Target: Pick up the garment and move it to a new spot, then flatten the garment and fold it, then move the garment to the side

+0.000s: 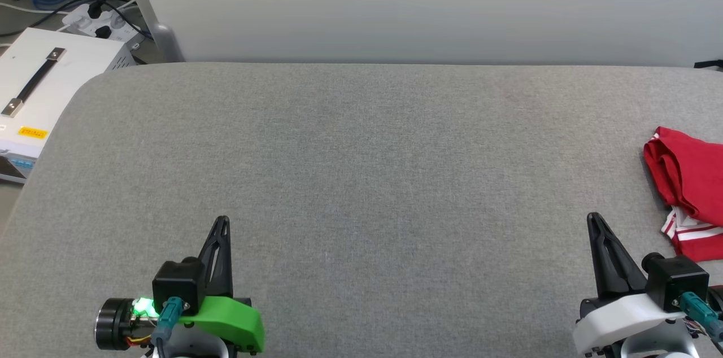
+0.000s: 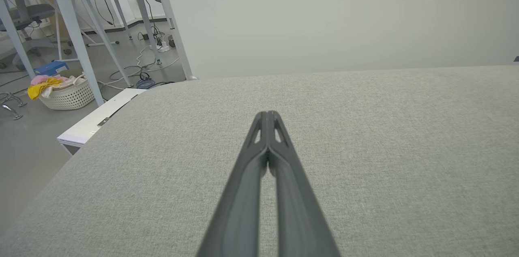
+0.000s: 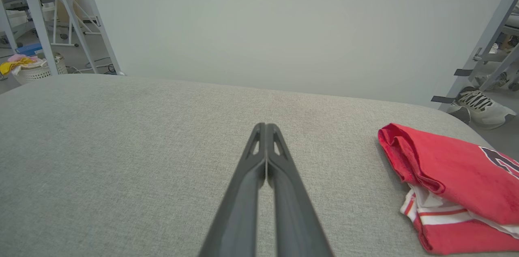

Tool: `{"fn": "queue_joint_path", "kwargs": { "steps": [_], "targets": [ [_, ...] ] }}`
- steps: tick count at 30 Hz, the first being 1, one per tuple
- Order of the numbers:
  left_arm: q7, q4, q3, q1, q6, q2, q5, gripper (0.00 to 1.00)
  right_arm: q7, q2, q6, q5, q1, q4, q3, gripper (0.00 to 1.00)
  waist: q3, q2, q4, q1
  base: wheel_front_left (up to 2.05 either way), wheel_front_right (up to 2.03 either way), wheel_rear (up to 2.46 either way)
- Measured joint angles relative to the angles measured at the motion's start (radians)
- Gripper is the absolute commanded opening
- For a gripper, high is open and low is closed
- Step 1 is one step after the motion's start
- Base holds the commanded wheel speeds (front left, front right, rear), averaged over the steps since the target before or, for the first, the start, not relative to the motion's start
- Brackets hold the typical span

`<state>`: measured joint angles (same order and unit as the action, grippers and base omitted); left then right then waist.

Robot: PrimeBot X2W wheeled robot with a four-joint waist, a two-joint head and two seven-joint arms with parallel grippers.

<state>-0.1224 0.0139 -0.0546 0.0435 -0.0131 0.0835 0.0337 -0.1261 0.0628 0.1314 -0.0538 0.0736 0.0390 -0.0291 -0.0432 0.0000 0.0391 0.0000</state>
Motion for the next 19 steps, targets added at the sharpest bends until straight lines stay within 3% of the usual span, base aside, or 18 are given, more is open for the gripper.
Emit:
{"fn": "queue_joint_path", "kwargs": {
  "steps": [19],
  "targets": [
    [0.043, -0.004, 0.019, -0.01, 0.001, -0.012, -0.008, 0.0, 0.043, -0.002, 0.0, 0.016, -0.018, -0.012, 0.009, 0.0, 0.015, 0.0, -0.014, 0.0, 0.0, 0.0, 0.0]
  ]
}}
